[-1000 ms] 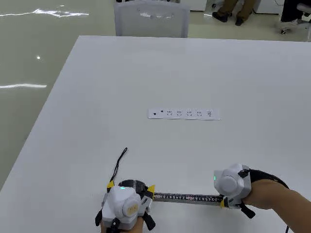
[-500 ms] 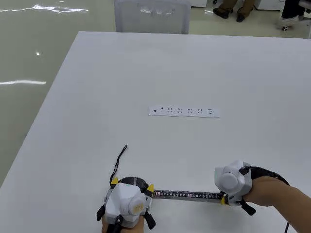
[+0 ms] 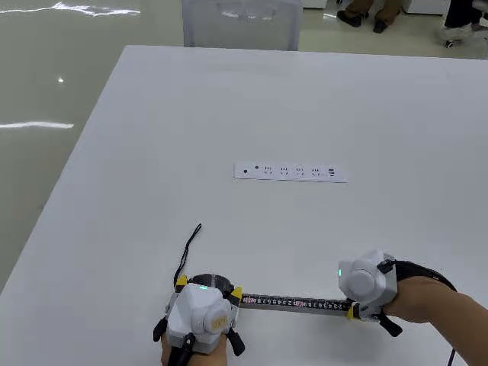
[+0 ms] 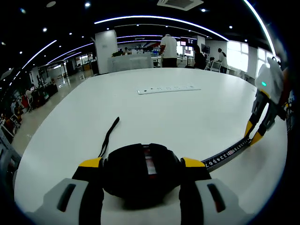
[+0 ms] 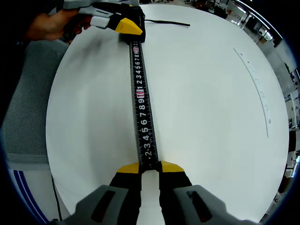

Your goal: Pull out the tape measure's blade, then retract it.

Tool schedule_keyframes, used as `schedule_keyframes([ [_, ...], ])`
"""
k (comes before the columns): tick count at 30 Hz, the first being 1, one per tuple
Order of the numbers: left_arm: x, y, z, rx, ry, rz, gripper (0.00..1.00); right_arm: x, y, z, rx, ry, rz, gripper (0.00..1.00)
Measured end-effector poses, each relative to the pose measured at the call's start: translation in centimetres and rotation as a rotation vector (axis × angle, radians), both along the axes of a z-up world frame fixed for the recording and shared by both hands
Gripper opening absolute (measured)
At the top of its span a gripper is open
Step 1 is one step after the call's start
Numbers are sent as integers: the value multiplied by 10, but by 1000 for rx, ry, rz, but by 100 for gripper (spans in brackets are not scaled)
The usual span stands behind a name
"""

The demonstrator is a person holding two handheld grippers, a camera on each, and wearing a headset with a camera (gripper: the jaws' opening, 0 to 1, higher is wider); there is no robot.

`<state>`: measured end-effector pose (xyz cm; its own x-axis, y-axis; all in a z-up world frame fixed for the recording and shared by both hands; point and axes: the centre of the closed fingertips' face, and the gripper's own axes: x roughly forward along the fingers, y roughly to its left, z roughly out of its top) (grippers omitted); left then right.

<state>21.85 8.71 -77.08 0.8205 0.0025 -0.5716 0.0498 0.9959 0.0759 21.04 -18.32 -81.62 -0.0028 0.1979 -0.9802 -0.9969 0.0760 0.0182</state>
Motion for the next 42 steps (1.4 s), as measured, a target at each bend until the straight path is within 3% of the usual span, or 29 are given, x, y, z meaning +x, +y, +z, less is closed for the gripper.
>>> schedule_keyframes([
  [4, -3, -2, 4, 22, -15, -21, 60, -1, 0, 1, -1, 1, -1, 12],
  [16, 0, 0, 2, 21, -21, -40, 59, 0, 1, -1, 26, -1, 4, 12],
  [30, 2, 1, -2, 21, -4, -55, 59, -1, 8, 3, 53, 11, -1, 13],
  [34, 4, 2, -7, 15, 1, -59, 58, -2, 11, 3, 32, 10, 27, 12],
  [42, 3, 1, -7, 12, 6, -64, 59, -3, 12, 5, 38, 11, 13, 13],
])
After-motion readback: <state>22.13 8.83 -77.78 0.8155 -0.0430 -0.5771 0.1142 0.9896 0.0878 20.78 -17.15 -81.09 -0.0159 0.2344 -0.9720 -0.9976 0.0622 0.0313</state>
